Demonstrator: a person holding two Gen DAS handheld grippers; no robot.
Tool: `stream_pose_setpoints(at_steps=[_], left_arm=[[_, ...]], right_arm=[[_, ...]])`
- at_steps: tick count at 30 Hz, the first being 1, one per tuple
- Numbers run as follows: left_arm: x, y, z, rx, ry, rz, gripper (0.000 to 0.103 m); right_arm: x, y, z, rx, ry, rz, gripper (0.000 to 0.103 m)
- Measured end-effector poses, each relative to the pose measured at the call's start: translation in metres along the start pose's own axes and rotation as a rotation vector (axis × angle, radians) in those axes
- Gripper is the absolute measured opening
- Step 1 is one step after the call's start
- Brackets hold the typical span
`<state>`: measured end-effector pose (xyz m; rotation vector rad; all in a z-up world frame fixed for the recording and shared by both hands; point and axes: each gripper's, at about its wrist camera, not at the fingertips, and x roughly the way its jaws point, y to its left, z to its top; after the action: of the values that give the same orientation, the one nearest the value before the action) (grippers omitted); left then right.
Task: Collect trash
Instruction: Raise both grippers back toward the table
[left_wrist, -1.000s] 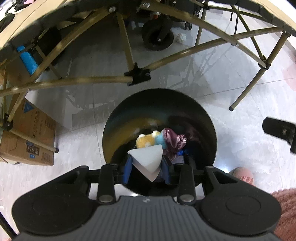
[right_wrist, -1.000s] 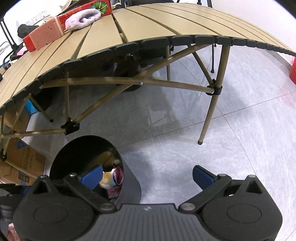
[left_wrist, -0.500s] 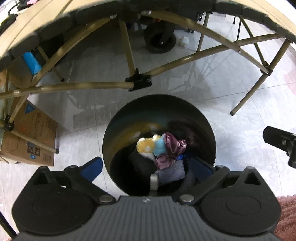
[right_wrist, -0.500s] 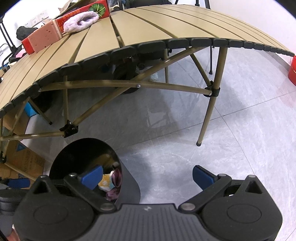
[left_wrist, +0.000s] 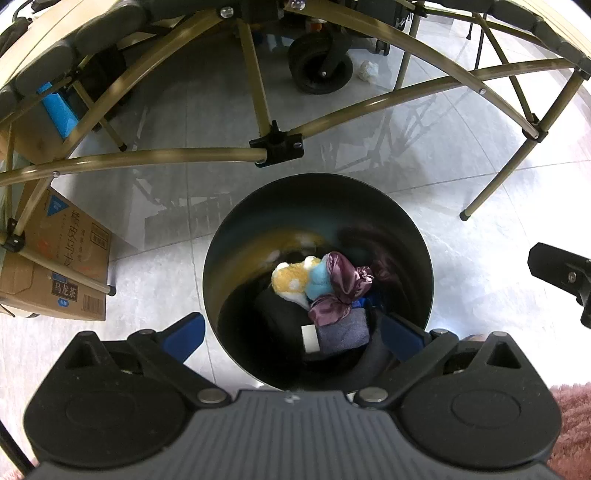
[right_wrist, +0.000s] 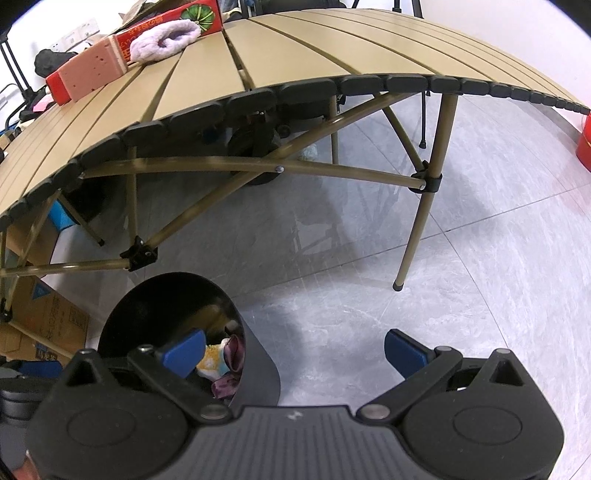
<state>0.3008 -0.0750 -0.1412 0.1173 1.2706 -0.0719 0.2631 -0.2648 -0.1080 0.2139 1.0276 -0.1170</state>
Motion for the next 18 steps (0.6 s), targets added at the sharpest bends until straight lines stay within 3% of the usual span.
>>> stream_pose_setpoints(at_steps=[10,18], left_arm=[[-0.01,0.001,0.002,-0.003,-0.03,-0.004,0.103],[-0.032,0.01,0.0,-0.01,-0.095,0.011,0.103]], right_arm=[[0.0,0.003,0.0,-0.008,-0.006,0.006,0.103],[-0.013,0.008,0.002,-0.017,-0.062,0.032,0.103]])
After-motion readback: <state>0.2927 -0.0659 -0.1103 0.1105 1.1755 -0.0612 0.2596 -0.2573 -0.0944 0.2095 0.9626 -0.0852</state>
